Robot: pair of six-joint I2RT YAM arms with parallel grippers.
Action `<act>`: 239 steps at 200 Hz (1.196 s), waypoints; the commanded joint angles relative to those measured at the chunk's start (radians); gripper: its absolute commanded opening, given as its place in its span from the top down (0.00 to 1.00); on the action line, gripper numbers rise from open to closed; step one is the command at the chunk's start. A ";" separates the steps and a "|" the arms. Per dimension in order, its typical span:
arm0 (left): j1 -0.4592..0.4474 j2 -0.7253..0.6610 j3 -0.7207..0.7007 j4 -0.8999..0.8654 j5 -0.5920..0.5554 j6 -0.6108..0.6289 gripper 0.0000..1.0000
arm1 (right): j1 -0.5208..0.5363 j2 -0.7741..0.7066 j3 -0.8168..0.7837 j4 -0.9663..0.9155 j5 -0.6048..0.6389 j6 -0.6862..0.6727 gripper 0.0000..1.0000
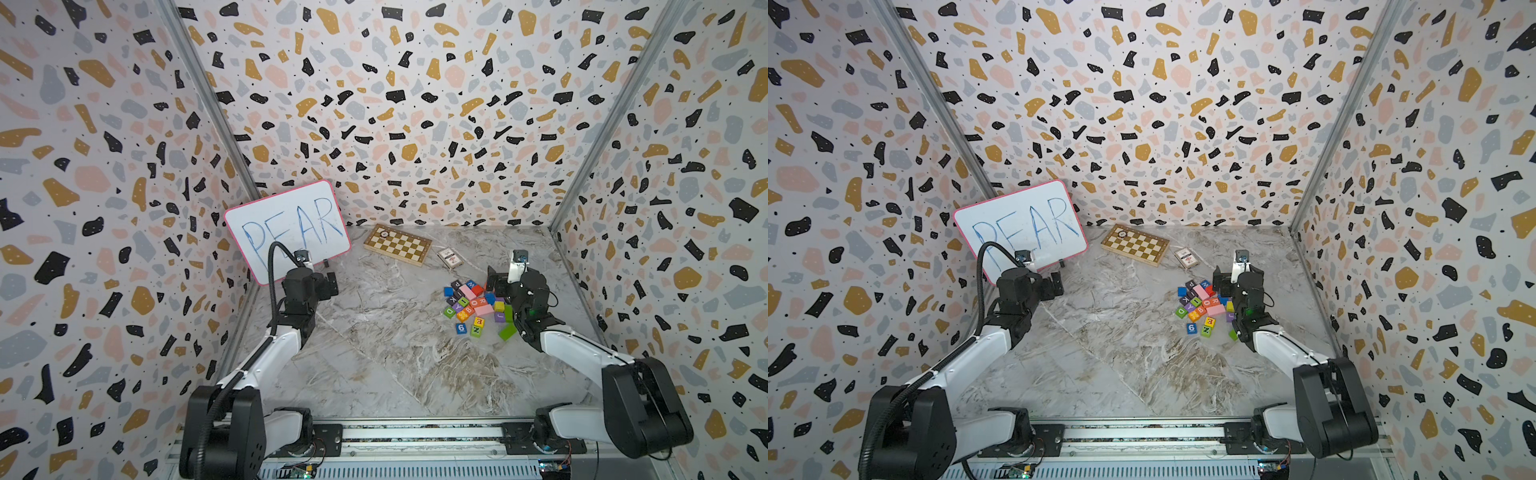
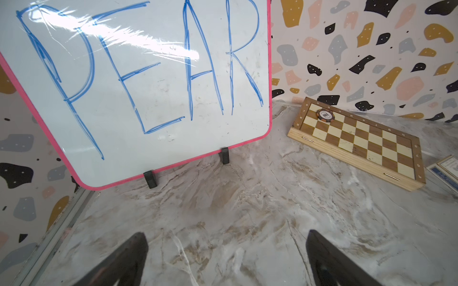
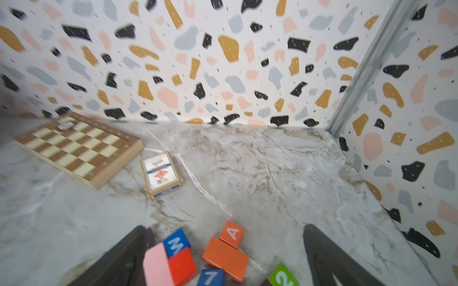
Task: Spell the uppercase word “pear” with letter blocks
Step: Adjust the letter blocks at the center of the board.
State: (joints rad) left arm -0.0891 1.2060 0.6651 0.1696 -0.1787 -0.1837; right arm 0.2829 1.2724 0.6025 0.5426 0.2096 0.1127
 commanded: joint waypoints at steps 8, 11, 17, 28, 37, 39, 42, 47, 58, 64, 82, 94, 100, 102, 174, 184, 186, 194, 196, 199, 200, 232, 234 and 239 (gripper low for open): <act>-0.067 -0.052 0.050 -0.187 -0.063 -0.118 0.01 | 0.082 -0.013 0.050 -0.259 -0.030 0.161 0.01; -0.077 -0.057 0.055 -0.199 -0.057 -0.126 0.01 | 0.091 -0.008 0.060 -0.277 -0.041 0.171 0.01; -0.094 -0.065 0.065 -0.226 -0.049 -0.134 0.01 | 0.114 0.002 0.088 -0.322 -0.051 0.193 0.01; -0.137 -0.071 0.094 -0.292 -0.049 -0.164 0.01 | 0.163 0.036 0.135 -0.389 -0.042 0.204 0.00; -0.173 -0.071 0.112 -0.329 -0.043 -0.176 0.01 | 0.189 0.069 0.164 -0.432 -0.029 0.215 0.00; -0.180 -0.070 0.115 -0.333 -0.044 -0.179 0.01 | 0.191 0.078 0.170 -0.439 -0.030 0.219 0.00; -0.194 -0.070 0.114 -0.338 -0.044 -0.182 0.01 | 0.193 0.092 0.181 -0.451 -0.036 0.222 0.00; -0.211 -0.068 0.116 -0.341 -0.031 -0.186 0.01 | 0.193 0.116 0.200 -0.470 -0.053 0.225 0.00; -0.245 -0.058 0.120 -0.345 0.022 -0.179 0.01 | 0.193 0.166 0.249 -0.516 -0.084 0.221 0.00; -0.261 -0.047 0.120 -0.373 0.047 -0.178 0.01 | 0.193 0.195 0.276 -0.539 -0.097 0.212 0.00; -0.286 -0.005 0.121 -0.381 0.136 -0.165 0.01 | 0.193 0.259 0.338 -0.568 -0.117 0.192 0.01; -0.296 0.033 0.129 -0.389 0.152 -0.165 0.01 | 0.191 0.291 0.363 -0.570 -0.125 0.181 0.04; -0.298 0.054 0.136 -0.389 0.165 -0.165 0.01 | 0.189 0.308 0.374 -0.570 -0.135 0.175 0.06; -0.300 0.061 0.141 -0.389 0.169 -0.165 0.01 | 0.187 0.313 0.377 -0.571 -0.140 0.172 0.06; -0.365 0.237 0.303 -0.406 0.209 -0.138 0.01 | 0.108 0.373 0.427 -0.632 -0.187 0.206 0.19; -0.381 0.258 0.315 -0.403 0.213 -0.140 0.01 | 0.100 0.365 0.423 -0.642 -0.174 0.216 0.19; -0.384 0.264 0.318 -0.403 0.214 -0.140 0.01 | 0.097 0.365 0.422 -0.643 -0.174 0.218 0.19; -0.395 0.279 0.330 -0.405 0.219 -0.144 0.01 | 0.088 0.363 0.419 -0.641 -0.172 0.228 0.19; -0.397 0.284 0.334 -0.405 0.220 -0.145 0.01 | 0.085 0.363 0.419 -0.642 -0.173 0.232 0.19; -0.401 0.287 0.338 -0.406 0.220 -0.148 0.01 | 0.082 0.364 0.421 -0.642 -0.173 0.236 0.19; -0.403 0.290 0.339 -0.406 0.220 -0.148 0.01 | 0.080 0.365 0.421 -0.643 -0.174 0.236 0.19; -0.436 0.325 0.386 -0.410 0.230 -0.156 0.01 | 0.062 0.394 0.463 -0.688 -0.173 0.289 0.37; -0.437 0.327 0.388 -0.411 0.230 -0.156 0.01 | 0.062 0.396 0.463 -0.690 -0.174 0.291 0.38; -0.441 0.330 0.394 -0.412 0.230 -0.157 0.01 | 0.061 0.396 0.462 -0.691 -0.173 0.300 0.38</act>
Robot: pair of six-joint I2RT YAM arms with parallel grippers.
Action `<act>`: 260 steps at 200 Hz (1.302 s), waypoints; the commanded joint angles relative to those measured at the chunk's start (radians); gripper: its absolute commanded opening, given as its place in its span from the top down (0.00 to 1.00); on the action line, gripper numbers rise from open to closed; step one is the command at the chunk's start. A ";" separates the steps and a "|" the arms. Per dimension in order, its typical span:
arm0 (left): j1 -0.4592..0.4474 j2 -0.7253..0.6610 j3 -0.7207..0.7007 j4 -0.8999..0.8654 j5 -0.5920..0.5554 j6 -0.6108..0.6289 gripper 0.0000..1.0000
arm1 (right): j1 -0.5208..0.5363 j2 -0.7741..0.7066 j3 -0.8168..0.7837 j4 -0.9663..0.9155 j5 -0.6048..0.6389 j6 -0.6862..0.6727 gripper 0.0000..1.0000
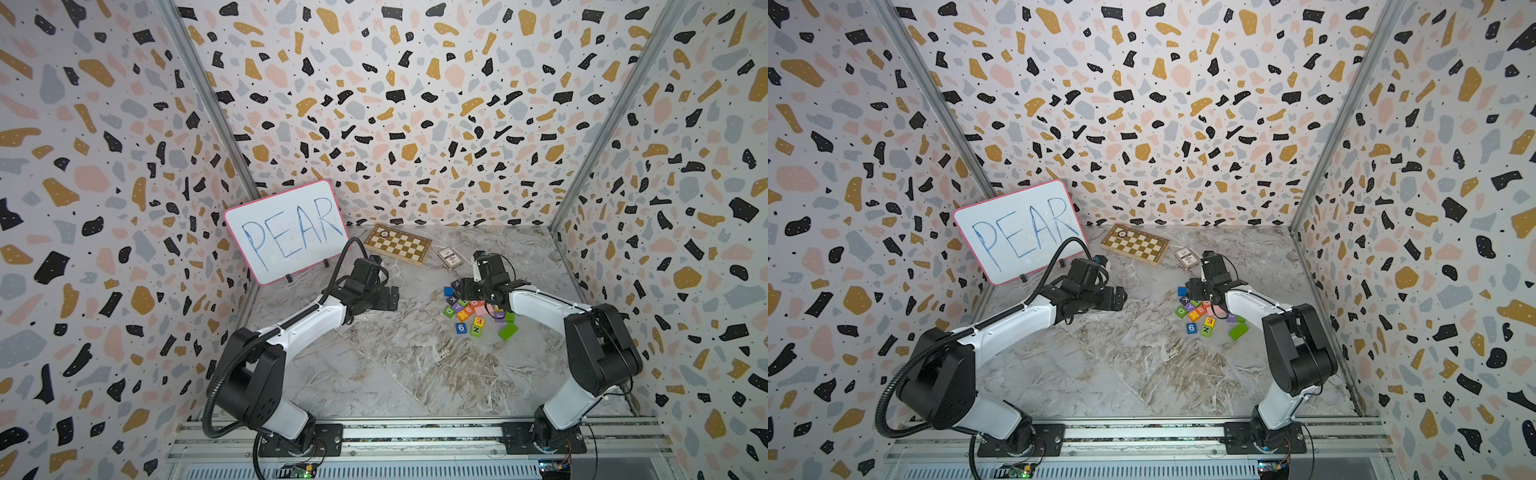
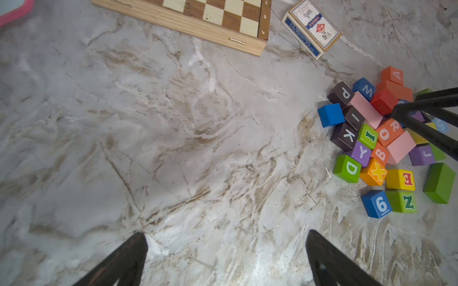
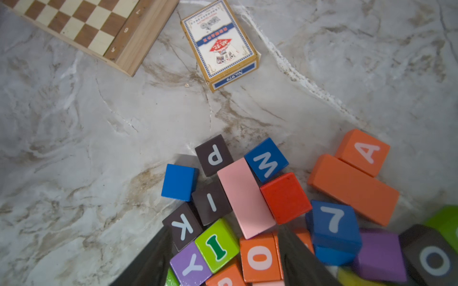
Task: Spell the uppercase word “pear” with letter blocks
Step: Adjust the letter blocks at the center of the board.
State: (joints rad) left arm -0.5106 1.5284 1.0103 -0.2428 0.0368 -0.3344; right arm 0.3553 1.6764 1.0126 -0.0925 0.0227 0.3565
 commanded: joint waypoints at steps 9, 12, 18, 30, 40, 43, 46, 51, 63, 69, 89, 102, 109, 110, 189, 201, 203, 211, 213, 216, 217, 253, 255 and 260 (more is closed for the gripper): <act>-0.022 0.014 0.057 -0.005 0.015 -0.008 0.01 | -0.016 -0.012 0.042 -0.054 0.013 0.065 0.40; -0.024 0.016 0.059 -0.006 0.016 -0.009 0.01 | -0.018 -0.014 0.037 -0.052 0.012 0.065 0.41; -0.025 0.021 0.062 -0.006 0.020 -0.009 0.01 | -0.021 -0.018 0.028 -0.048 0.011 0.069 0.42; -0.026 0.030 0.066 -0.008 0.027 -0.012 0.01 | -0.027 -0.028 0.010 -0.046 0.012 0.070 0.42; -0.026 0.038 0.071 -0.009 0.037 -0.018 0.01 | -0.032 -0.035 -0.004 -0.042 0.016 0.069 0.43; -0.026 0.040 0.072 -0.008 0.040 -0.021 0.01 | -0.033 -0.037 -0.008 -0.041 0.016 0.067 0.43; -0.027 0.043 0.073 -0.008 0.044 -0.023 0.01 | -0.035 -0.038 -0.010 -0.040 0.016 0.067 0.43; -0.028 0.046 0.075 -0.008 0.049 -0.028 0.01 | -0.038 -0.038 -0.016 -0.040 0.016 0.063 0.43; -0.032 0.056 0.082 -0.005 0.064 -0.039 0.01 | -0.041 -0.033 -0.023 -0.041 0.015 0.058 0.44; -0.035 0.061 0.084 -0.005 0.068 -0.044 0.01 | -0.041 -0.029 -0.023 -0.040 0.012 0.053 0.46; -0.044 0.067 0.095 -0.007 0.069 -0.051 0.01 | -0.041 -0.021 -0.019 -0.046 -0.017 0.040 0.50; -0.052 0.068 0.101 -0.006 0.070 -0.051 0.01 | -0.041 -0.023 -0.019 -0.051 -0.027 0.034 0.51; -0.056 0.067 0.103 -0.007 0.069 -0.052 0.01 | -0.042 -0.027 -0.023 -0.052 -0.030 0.031 0.51; -0.057 0.067 0.103 -0.007 0.070 -0.052 0.01 | -0.041 -0.027 -0.023 -0.052 -0.030 0.031 0.51; -0.089 0.097 0.141 -0.011 0.088 -0.055 0.01 | -0.106 -0.036 0.009 0.000 -0.024 0.061 0.52; -0.093 0.109 0.157 -0.019 0.095 -0.054 0.01 | -0.132 -0.023 0.026 0.016 -0.021 0.074 0.51; -0.094 0.112 0.161 -0.019 0.097 -0.054 0.01 | -0.137 -0.021 0.030 0.018 -0.021 0.076 0.51; -0.095 0.121 0.171 -0.023 0.103 -0.052 0.01 | -0.154 -0.006 0.044 0.025 -0.021 0.082 0.51; -0.095 0.124 0.174 -0.024 0.103 -0.051 0.01 | -0.158 -0.001 0.049 0.026 -0.021 0.083 0.51; -0.096 0.128 0.177 -0.025 0.104 -0.050 0.01 | -0.165 0.004 0.055 0.029 -0.021 0.085 0.51; -0.096 0.129 0.178 -0.026 0.105 -0.050 0.01 | -0.167 0.008 0.057 0.029 -0.021 0.086 0.51; -0.097 0.157 0.212 -0.045 0.127 -0.051 0.01 | -0.212 0.099 0.129 0.023 -0.023 0.092 0.51; -0.097 0.157 0.211 -0.045 0.126 -0.051 0.01 | -0.213 0.102 0.132 0.022 -0.023 0.090 0.51; -0.098 0.157 0.212 -0.044 0.128 -0.052 0.01 | -0.214 0.111 0.140 0.016 -0.020 0.088 0.51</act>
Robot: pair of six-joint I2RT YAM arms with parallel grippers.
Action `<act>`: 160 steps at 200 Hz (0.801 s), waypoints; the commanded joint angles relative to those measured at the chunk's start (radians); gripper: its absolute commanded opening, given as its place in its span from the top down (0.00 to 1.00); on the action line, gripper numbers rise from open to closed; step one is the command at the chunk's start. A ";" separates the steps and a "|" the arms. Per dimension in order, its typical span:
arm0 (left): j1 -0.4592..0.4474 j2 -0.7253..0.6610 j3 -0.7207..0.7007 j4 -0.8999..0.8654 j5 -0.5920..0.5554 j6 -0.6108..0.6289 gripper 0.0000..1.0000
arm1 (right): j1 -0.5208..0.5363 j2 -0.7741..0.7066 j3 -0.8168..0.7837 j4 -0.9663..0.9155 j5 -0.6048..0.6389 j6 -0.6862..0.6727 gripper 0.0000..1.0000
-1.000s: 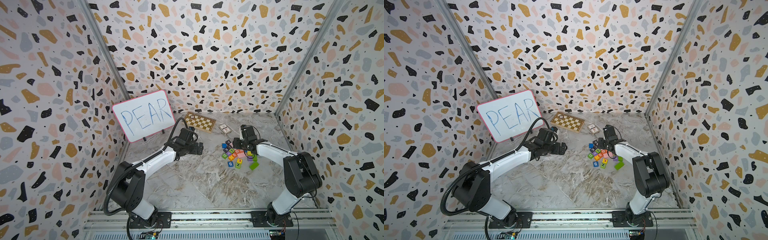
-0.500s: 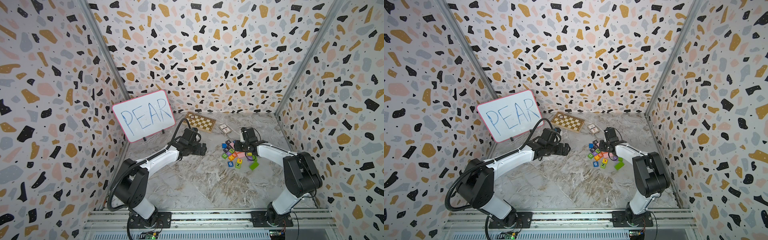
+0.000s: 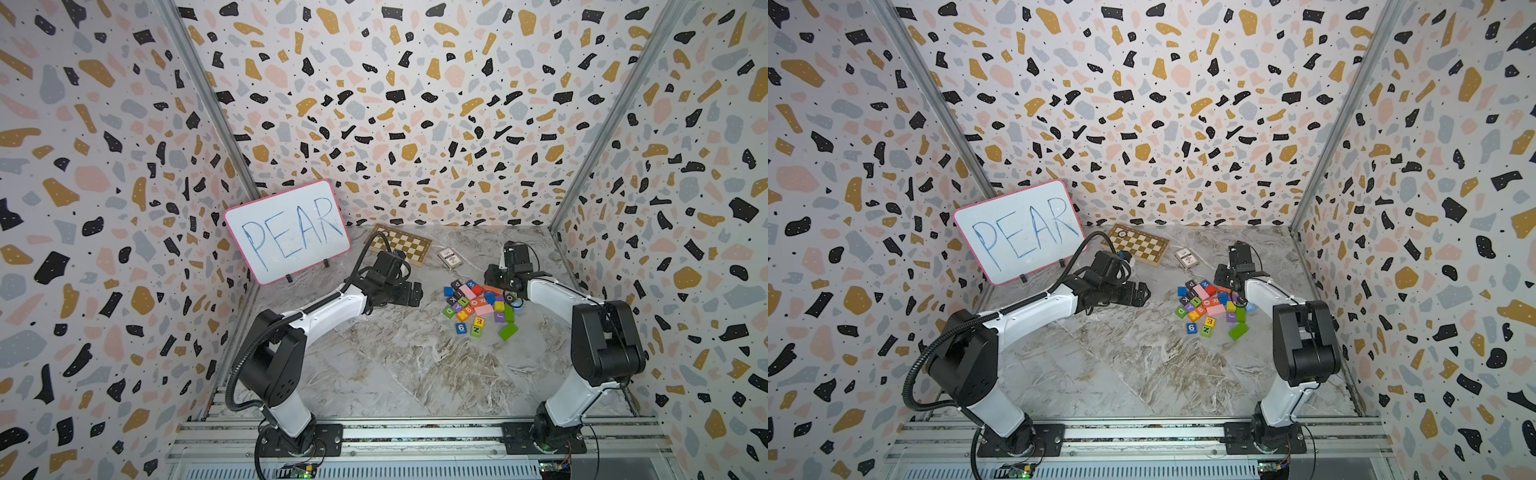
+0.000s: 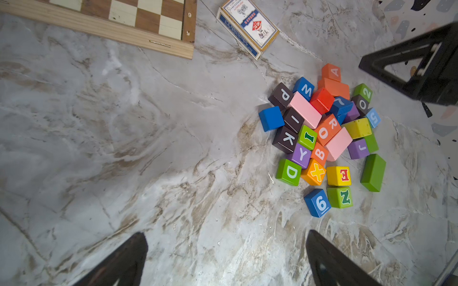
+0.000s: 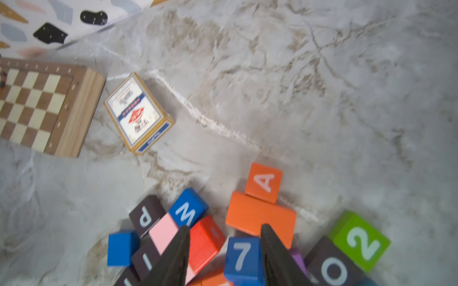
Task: Spell the uppercase word “pear” with letter blocks
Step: Adjust the letter blocks at the center of the board.
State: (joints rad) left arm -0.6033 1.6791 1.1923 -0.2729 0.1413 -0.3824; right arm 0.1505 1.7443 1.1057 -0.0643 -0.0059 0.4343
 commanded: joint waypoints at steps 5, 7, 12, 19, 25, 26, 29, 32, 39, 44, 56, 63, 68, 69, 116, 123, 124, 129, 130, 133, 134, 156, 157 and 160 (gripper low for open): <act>-0.005 0.007 0.029 -0.014 0.023 -0.005 0.01 | -0.010 0.047 0.049 -0.016 0.012 0.007 0.51; -0.005 0.006 0.028 -0.015 0.023 -0.004 0.01 | -0.010 0.049 0.048 -0.017 0.011 0.006 0.51; -0.006 0.004 0.027 -0.015 0.024 -0.006 0.01 | -0.011 0.052 0.049 -0.017 0.010 0.002 0.51; -0.006 0.002 0.025 -0.015 0.025 -0.006 0.01 | -0.009 0.056 0.047 -0.017 0.004 -0.001 0.51; -0.006 0.000 0.022 -0.015 0.025 -0.007 0.01 | -0.007 0.058 0.042 -0.016 -0.004 -0.004 0.51; -0.006 -0.001 0.023 -0.014 0.026 -0.007 0.01 | -0.007 0.058 0.042 -0.016 -0.005 -0.005 0.51; -0.006 -0.002 0.020 -0.013 0.026 -0.009 0.01 | -0.004 0.058 0.040 -0.017 -0.007 -0.006 0.51; -0.006 -0.003 0.019 -0.014 0.027 -0.009 0.01 | -0.003 0.058 0.039 -0.017 -0.007 -0.008 0.51; -0.007 -0.008 0.015 -0.011 0.026 -0.010 0.01 | 0.003 0.059 0.034 -0.016 -0.012 -0.013 0.51; -0.007 -0.011 0.011 -0.008 0.026 -0.012 0.01 | 0.007 0.059 0.031 -0.018 -0.018 -0.017 0.51; -0.009 -0.017 0.005 -0.007 0.026 -0.014 0.01 | 0.016 0.064 0.025 -0.020 -0.038 -0.024 0.51; -0.010 -0.020 0.001 -0.006 0.027 -0.015 0.01 | 0.019 0.066 0.019 -0.020 -0.051 -0.025 0.51; -0.010 -0.022 -0.003 -0.006 0.027 -0.014 0.01 | 0.020 0.065 0.014 -0.019 -0.058 -0.026 0.50; -0.010 -0.022 -0.003 -0.007 0.026 -0.014 0.01 | 0.020 0.065 0.013 -0.019 -0.059 -0.025 0.51; -0.012 -0.038 -0.029 0.001 0.020 -0.013 0.01 | 0.041 0.071 0.013 -0.022 -0.086 -0.030 0.50; -0.010 -0.038 -0.031 0.001 0.018 -0.012 0.01 | 0.045 0.078 0.017 -0.025 -0.086 -0.031 0.50; -0.011 -0.038 -0.031 0.001 0.018 -0.012 0.01 | 0.046 0.080 0.017 -0.026 -0.086 -0.032 0.50; -0.012 -0.039 -0.031 0.000 0.017 -0.012 0.01 | 0.050 0.083 0.019 -0.030 -0.085 -0.033 0.50; -0.012 -0.039 -0.031 0.001 0.017 -0.012 0.01 | 0.051 0.083 0.018 -0.031 -0.085 -0.033 0.50; -0.011 -0.039 -0.031 0.001 0.017 -0.012 0.01 | 0.052 0.086 0.019 -0.031 -0.086 -0.033 0.50; -0.012 -0.039 -0.031 0.001 0.017 -0.011 0.01 | 0.053 0.087 0.020 -0.031 -0.086 -0.033 0.50; -0.011 -0.042 -0.035 0.005 0.014 -0.007 0.01 | 0.070 0.090 0.022 -0.041 -0.087 -0.035 0.50; -0.011 -0.042 -0.035 0.005 0.014 -0.007 0.01 | 0.071 0.089 0.022 -0.042 -0.087 -0.035 0.50; -0.011 -0.042 -0.037 0.006 0.012 -0.005 0.01 | 0.073 0.089 0.022 -0.043 -0.088 -0.037 0.50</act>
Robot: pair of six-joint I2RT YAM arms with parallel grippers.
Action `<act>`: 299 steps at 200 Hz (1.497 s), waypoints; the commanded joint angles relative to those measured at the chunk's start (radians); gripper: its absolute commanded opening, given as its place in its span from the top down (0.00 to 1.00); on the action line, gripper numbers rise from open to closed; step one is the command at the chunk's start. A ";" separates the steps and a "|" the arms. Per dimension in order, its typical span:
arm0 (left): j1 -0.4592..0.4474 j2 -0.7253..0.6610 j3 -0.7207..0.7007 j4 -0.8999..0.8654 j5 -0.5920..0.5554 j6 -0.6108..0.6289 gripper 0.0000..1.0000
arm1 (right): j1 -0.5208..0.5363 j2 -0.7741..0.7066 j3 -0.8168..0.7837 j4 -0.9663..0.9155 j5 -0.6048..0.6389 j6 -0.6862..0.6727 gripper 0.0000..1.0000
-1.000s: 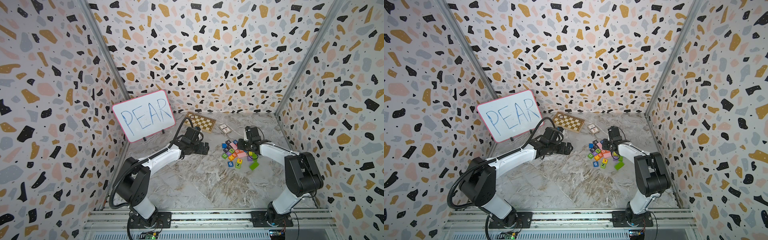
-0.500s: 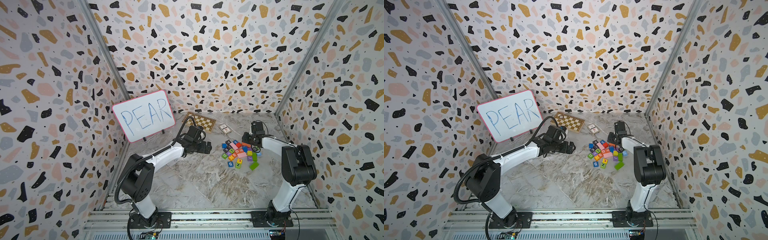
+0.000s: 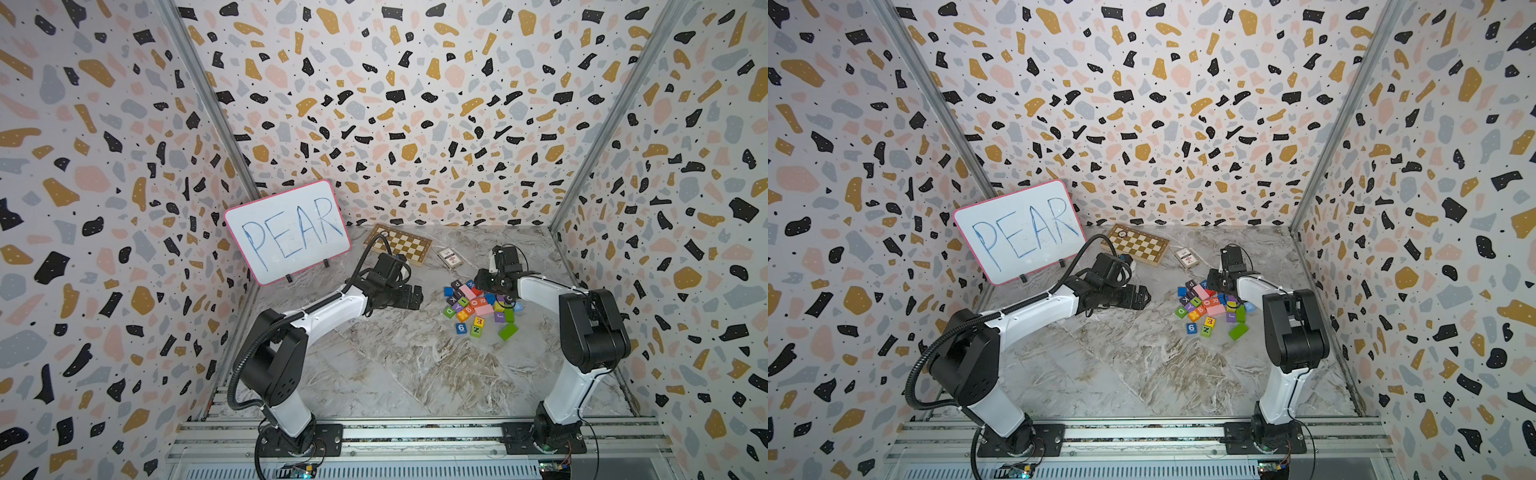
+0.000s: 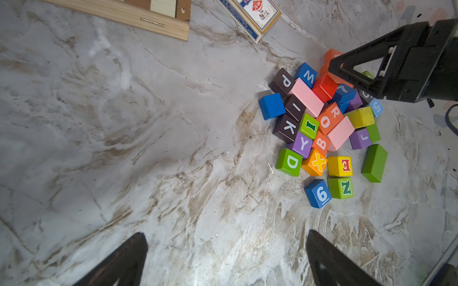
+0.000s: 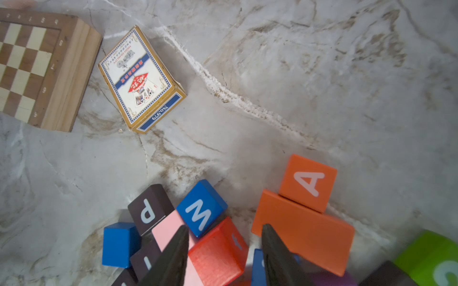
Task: Spell the uppercase word “pear” with letter blocks
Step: Adjust the letter blocks at the center of the board.
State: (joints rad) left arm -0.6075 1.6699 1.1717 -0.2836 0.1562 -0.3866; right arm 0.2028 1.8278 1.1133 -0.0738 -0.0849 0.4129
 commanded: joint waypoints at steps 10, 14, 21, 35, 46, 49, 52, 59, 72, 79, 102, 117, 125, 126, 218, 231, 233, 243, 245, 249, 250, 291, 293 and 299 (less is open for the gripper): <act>-0.006 -0.033 -0.021 0.018 -0.008 0.006 0.01 | 0.029 0.004 0.014 -0.039 -0.009 -0.016 0.50; -0.007 -0.032 -0.023 0.016 -0.013 0.006 0.01 | 0.032 0.004 0.012 -0.041 -0.008 -0.015 0.50; -0.008 -0.033 -0.023 0.012 -0.014 0.009 0.01 | 0.035 0.001 0.009 -0.043 -0.010 -0.013 0.50; -0.007 -0.035 -0.026 0.008 -0.015 0.010 0.01 | 0.036 -0.004 0.002 -0.046 -0.015 -0.013 0.50; -0.008 -0.041 -0.033 0.015 -0.012 0.006 0.01 | 0.037 -0.011 -0.006 -0.045 -0.021 -0.011 0.50; -0.008 -0.041 -0.036 0.018 -0.011 0.005 0.01 | 0.037 -0.014 -0.008 -0.045 -0.023 -0.010 0.50; -0.008 -0.043 -0.037 0.021 -0.011 0.003 0.01 | 0.037 -0.016 -0.010 -0.046 -0.026 -0.010 0.50; -0.008 -0.044 -0.042 0.026 -0.009 0.000 0.01 | 0.037 -0.021 -0.015 -0.044 -0.032 -0.010 0.50; -0.009 -0.043 -0.043 0.027 -0.009 0.001 0.01 | 0.042 -0.031 -0.023 -0.041 -0.037 -0.008 0.50; -0.009 -0.042 -0.043 0.026 -0.007 0.002 0.01 | 0.046 -0.034 -0.026 -0.044 -0.038 -0.009 0.50; -0.009 -0.044 -0.043 0.027 -0.006 0.003 0.01 | 0.057 -0.045 -0.035 -0.050 -0.038 -0.010 0.50; -0.010 -0.048 -0.045 0.029 -0.006 0.001 0.01 | 0.060 -0.055 -0.045 -0.051 -0.041 -0.010 0.50; -0.011 -0.051 -0.046 0.030 -0.006 0.001 0.01 | 0.061 -0.059 -0.047 -0.054 -0.039 -0.012 0.50; -0.011 -0.051 -0.046 0.031 -0.006 0.001 0.01 | 0.060 -0.061 -0.047 -0.054 -0.039 -0.012 0.50; -0.012 -0.063 -0.043 0.032 0.015 -0.030 0.01 | 0.118 -0.062 0.051 -0.072 0.028 -0.215 0.49; -0.012 -0.065 -0.041 0.028 0.018 -0.036 0.01 | 0.126 -0.037 0.078 -0.066 0.007 -0.257 0.49; -0.012 -0.065 -0.041 0.028 0.019 -0.037 0.01 | 0.126 -0.032 0.083 -0.067 0.002 -0.264 0.49; -0.012 -0.067 -0.043 0.026 0.022 -0.039 0.01 | 0.125 0.001 0.122 -0.084 -0.003 -0.288 0.49; -0.012 -0.068 -0.044 0.026 0.022 -0.038 0.01 | 0.125 0.008 0.129 -0.088 -0.007 -0.294 0.49; -0.011 -0.068 -0.045 0.026 0.023 -0.039 0.01 | 0.126 0.021 0.144 -0.098 -0.015 -0.304 0.49; -0.011 -0.068 -0.046 0.025 0.023 -0.038 0.01 | 0.126 0.025 0.148 -0.099 -0.017 -0.305 0.49; -0.012 -0.071 -0.046 0.017 0.029 -0.038 0.01 | 0.125 0.119 0.249 -0.167 -0.051 -0.364 0.49; -0.012 -0.071 -0.046 0.016 0.029 -0.038 0.01 | 0.124 0.121 0.250 -0.169 -0.050 -0.366 0.49; -0.011 -0.072 -0.046 0.016 0.031 -0.039 0.01 | 0.124 0.128 0.256 -0.174 -0.048 -0.368 0.49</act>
State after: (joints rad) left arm -0.6128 1.6348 1.1339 -0.2691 0.1745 -0.4164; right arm 0.3313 1.9350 1.3300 -0.1692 -0.1173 0.1024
